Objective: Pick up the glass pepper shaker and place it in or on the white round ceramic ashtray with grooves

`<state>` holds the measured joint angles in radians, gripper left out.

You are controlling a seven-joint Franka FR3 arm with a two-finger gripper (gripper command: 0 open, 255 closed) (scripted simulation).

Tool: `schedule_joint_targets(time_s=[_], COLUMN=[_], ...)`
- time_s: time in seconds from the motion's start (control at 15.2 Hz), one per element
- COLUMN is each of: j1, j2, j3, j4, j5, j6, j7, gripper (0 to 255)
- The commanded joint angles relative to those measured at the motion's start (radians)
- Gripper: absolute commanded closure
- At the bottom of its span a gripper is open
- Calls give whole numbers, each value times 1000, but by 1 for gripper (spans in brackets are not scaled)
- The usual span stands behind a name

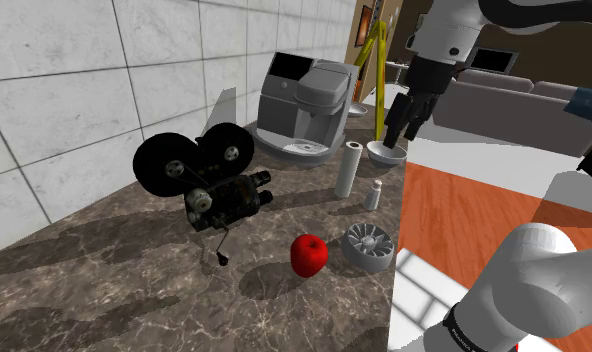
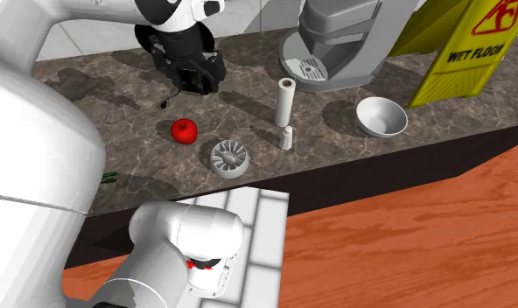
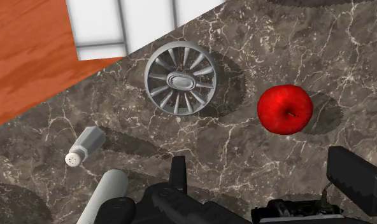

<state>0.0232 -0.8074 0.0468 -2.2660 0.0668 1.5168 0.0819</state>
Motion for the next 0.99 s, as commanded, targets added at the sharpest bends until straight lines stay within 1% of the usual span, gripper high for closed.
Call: schedule_joint_targets(time_s=[0.0, 0.46, 0.92], j1=[0, -40, -90], j2=[0, 12, 98], j3=[0, -83, -176], j4=[0, -170, -280], j5=[0, -85, -168], j6=[0, 204, 431], j7=[0, -104, -200], gripper=[0, 0, 0])
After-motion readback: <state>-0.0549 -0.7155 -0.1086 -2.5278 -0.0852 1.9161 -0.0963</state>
